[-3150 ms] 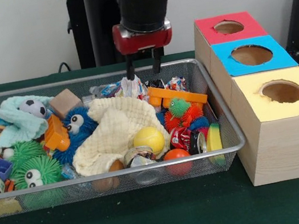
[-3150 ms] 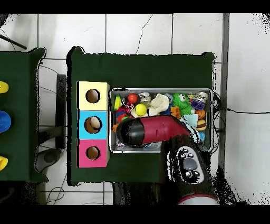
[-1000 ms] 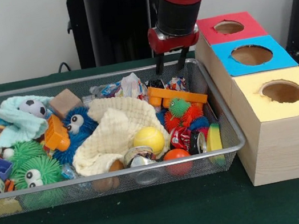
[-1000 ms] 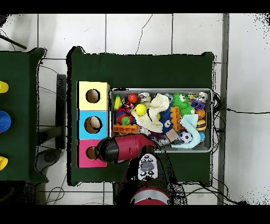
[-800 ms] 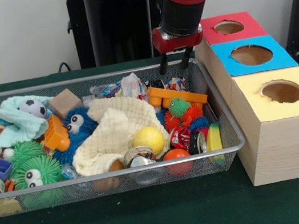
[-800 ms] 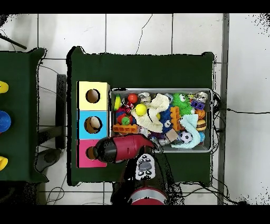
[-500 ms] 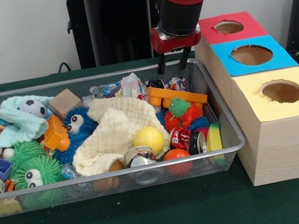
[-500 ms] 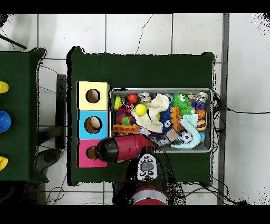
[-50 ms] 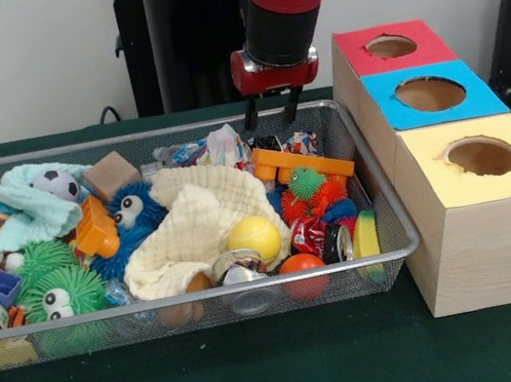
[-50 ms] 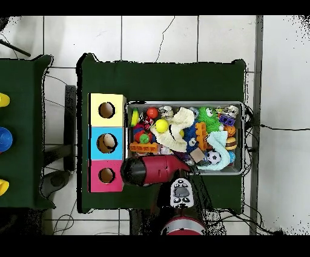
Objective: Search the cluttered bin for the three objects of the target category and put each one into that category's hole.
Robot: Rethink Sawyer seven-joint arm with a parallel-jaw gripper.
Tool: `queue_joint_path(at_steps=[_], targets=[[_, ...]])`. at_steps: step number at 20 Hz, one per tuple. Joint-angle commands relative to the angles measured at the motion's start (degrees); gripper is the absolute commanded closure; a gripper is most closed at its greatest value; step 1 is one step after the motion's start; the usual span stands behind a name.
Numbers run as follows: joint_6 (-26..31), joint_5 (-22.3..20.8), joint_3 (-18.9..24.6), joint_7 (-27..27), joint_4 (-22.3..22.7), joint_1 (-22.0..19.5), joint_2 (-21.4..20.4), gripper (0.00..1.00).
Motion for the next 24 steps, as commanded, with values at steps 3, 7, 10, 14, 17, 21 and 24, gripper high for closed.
queue_joint_path(at_steps=[3,7,10,14,17,21,24], targets=[[-7.7,-2.4,4.8,4.9,1.1,-3.8,3.8,0.00],[-9.3,-4.9,7.6,0.3,-2.8,-5.8,5.2,0.00],[-6.1,-4.9,9.6,-1.2,-3.5,-6.8,5.2,0.00],[-5.3,-5.5,11.2,-1.0,-3.1,-7.7,4.0,0.00],[-4.7,-6.3,12.3,-2.0,-4.6,-8.6,4.5,0.00],[-5.8,-7.5,15.2,-3.2,-4.3,-10.7,4.0,0.00],[-6.3,-9.7,19.7,-6.7,-2.4,-13.9,3.9,0.00]])
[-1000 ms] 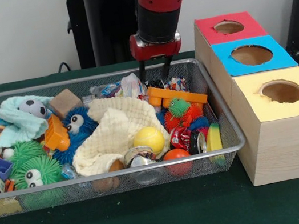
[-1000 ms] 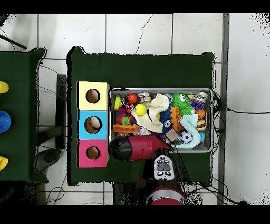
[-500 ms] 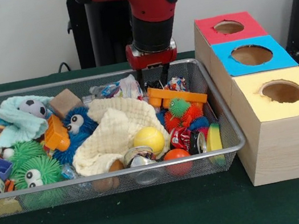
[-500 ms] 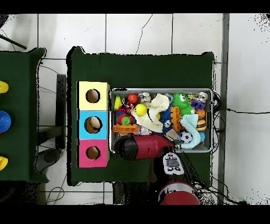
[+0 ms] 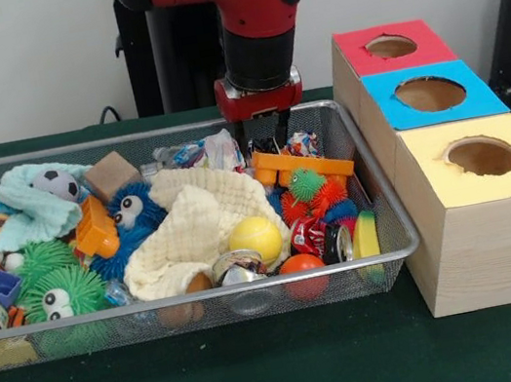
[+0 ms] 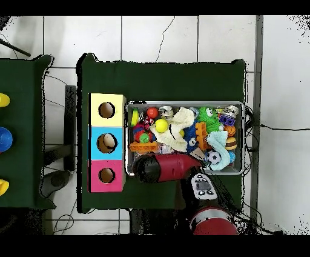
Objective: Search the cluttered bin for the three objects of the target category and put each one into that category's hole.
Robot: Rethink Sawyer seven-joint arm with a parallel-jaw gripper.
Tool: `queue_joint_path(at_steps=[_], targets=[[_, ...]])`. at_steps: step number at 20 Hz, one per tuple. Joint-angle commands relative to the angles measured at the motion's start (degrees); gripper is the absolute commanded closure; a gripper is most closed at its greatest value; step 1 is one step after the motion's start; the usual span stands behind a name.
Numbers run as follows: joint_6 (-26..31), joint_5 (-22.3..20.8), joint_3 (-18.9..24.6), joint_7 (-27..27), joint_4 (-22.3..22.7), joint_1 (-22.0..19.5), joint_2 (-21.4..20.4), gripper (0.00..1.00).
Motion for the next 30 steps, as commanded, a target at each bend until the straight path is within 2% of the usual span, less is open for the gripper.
queue_joint_path(at_steps=[1,4,8,12,19,24,30], targets=[[0.0,-4.6,13.5,-7.6,-2.4,-5.5,2.4,0.00],[2.4,-5.4,14.8,-7.8,-2.3,-6.4,1.6,0.00],[4.4,-6.6,18.9,-9.7,-0.5,-9.5,0.5,0.00],[6.8,-7.6,20.4,-9.2,-0.7,-10.1,0.5,0.00],[6.2,-10.0,23.8,-8.3,1.5,-11.9,0.1,0.00],[5.8,-11.4,25.7,-8.2,1.5,-13.2,-0.8,0.00],[7.9,-12.3,27.2,-8.8,0.4,-14.7,0.1,0.00]])
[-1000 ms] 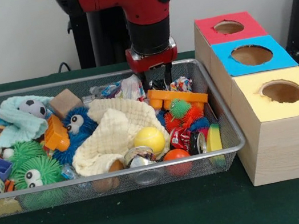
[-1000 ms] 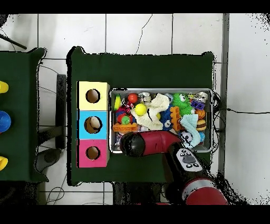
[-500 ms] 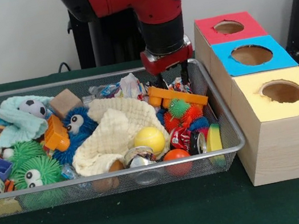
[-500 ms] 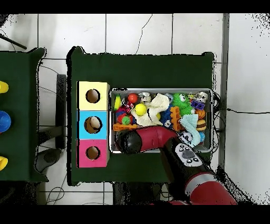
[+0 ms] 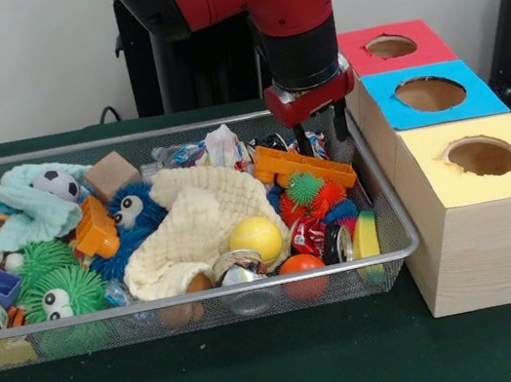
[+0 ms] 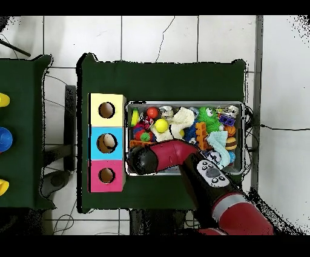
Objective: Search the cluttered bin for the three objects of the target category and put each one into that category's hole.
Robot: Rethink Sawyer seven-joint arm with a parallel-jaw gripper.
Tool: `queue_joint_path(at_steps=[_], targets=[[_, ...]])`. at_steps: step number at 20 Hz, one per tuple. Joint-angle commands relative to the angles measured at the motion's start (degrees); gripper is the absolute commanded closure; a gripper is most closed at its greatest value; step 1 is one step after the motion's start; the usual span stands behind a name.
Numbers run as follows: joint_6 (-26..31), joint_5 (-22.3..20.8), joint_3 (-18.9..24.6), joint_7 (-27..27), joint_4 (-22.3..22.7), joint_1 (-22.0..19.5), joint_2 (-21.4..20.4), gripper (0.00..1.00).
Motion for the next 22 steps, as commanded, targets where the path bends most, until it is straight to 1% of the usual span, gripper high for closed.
queue_joint_path(at_steps=[1,5,6,10,13,16,18,21,22], targets=[[3.5,-3.9,6.2,-8.6,-0.4,-2.7,0.7,0.00],[4.3,-4.0,7.3,-8.8,0.1,-4.1,0.8,0.00],[4.4,-4.1,7.4,-8.5,0.0,-3.9,0.8,0.00],[5.5,-3.0,9.3,-8.6,1.7,-6.0,-1.6,0.00],[8.4,-2.3,10.9,-10.1,3.0,-8.0,-3.7,0.00],[12.0,-0.7,13.0,-11.9,3.7,-10.7,-6.0,0.00],[13.7,0.3,14.8,-12.2,4.2,-12.2,-7.4,0.00],[15.4,0.3,16.5,-12.3,5.0,-13.7,-8.7,0.00],[17.3,1.0,17.6,-13.0,4.5,-14.4,-9.7,0.00]])
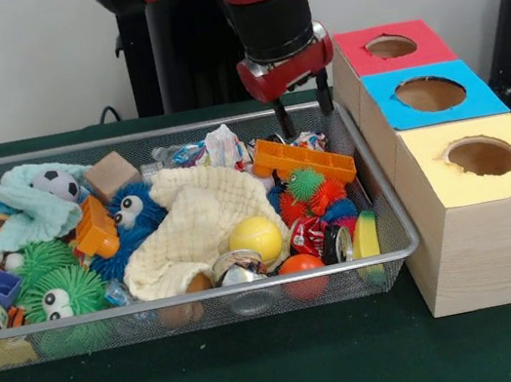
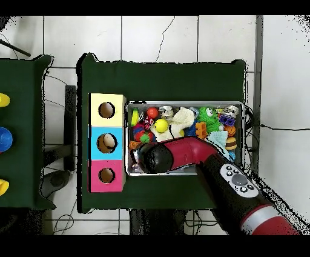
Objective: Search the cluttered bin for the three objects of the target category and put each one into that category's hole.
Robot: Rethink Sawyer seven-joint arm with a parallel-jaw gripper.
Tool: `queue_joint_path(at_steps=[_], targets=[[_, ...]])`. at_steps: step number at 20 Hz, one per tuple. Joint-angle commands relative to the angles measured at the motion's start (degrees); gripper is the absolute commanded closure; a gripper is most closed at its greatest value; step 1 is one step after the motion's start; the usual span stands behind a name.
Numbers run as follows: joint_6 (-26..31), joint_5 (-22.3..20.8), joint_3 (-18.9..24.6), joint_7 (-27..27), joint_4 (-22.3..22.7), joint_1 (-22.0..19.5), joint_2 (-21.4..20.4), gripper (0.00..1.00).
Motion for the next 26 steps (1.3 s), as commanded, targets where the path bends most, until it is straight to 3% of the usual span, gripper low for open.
queue_joint_path(at_steps=[1,8,23,26], targets=[[11.1,1.7,7.8,-13.2,1.0,-4.3,-4.7,0.00],[15.2,0.2,11.1,-15.0,-1.1,-7.2,-4.0,0.00],[18.9,-9.0,11.4,-25.5,-11.7,-11.2,7.3,0.00],[20.7,-9.8,11.8,-27.6,-13.8,-11.6,8.0,0.00]])
